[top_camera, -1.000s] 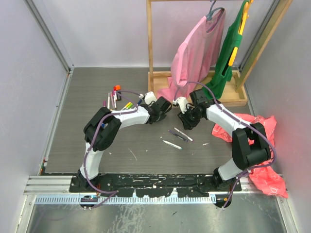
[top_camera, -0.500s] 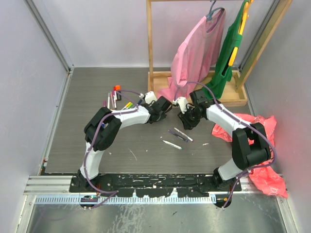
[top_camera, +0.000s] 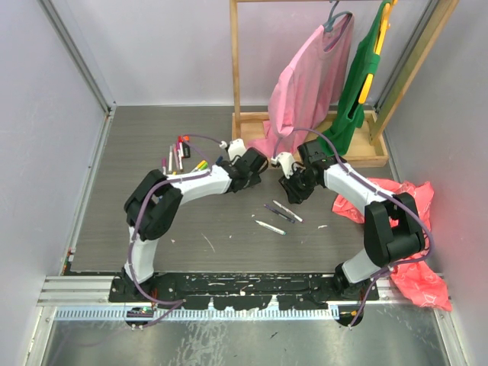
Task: Open the pen caps
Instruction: Place the pen cap at the center of the board, then pick up the pen from the center of the board.
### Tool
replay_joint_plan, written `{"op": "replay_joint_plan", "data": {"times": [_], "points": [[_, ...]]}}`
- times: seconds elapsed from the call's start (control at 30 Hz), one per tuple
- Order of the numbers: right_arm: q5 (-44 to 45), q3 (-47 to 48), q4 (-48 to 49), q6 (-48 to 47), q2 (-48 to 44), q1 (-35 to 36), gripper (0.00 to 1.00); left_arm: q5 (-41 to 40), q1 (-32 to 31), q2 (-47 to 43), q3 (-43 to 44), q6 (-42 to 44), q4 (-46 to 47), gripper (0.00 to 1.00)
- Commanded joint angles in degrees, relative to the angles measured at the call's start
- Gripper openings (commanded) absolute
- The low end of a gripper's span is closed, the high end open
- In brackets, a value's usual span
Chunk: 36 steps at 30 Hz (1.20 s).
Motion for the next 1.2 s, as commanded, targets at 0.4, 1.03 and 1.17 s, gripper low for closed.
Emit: {"op": "replay_joint_plan", "data": {"times": [0.4, 1.03, 1.17], "points": [[-0.57, 1.97, 0.19, -0.43, -2.05, -0.13, 0.35, 19.78, 7.67, -29.24, -20.82, 42.03, 17.76, 0.55], [-1.01, 1.90, 0.19, -0.72, -1.53, -0.07, 0.35, 26.65, 21.20, -14.71, -8.73, 59.73, -5.94, 0.56], [-1.01, 1.91, 0.19, -0.78, -1.52, -0.13, 0.35, 25.81, 21.61, -12.75, -7.58, 60.29, -6.28, 0.56]]}}
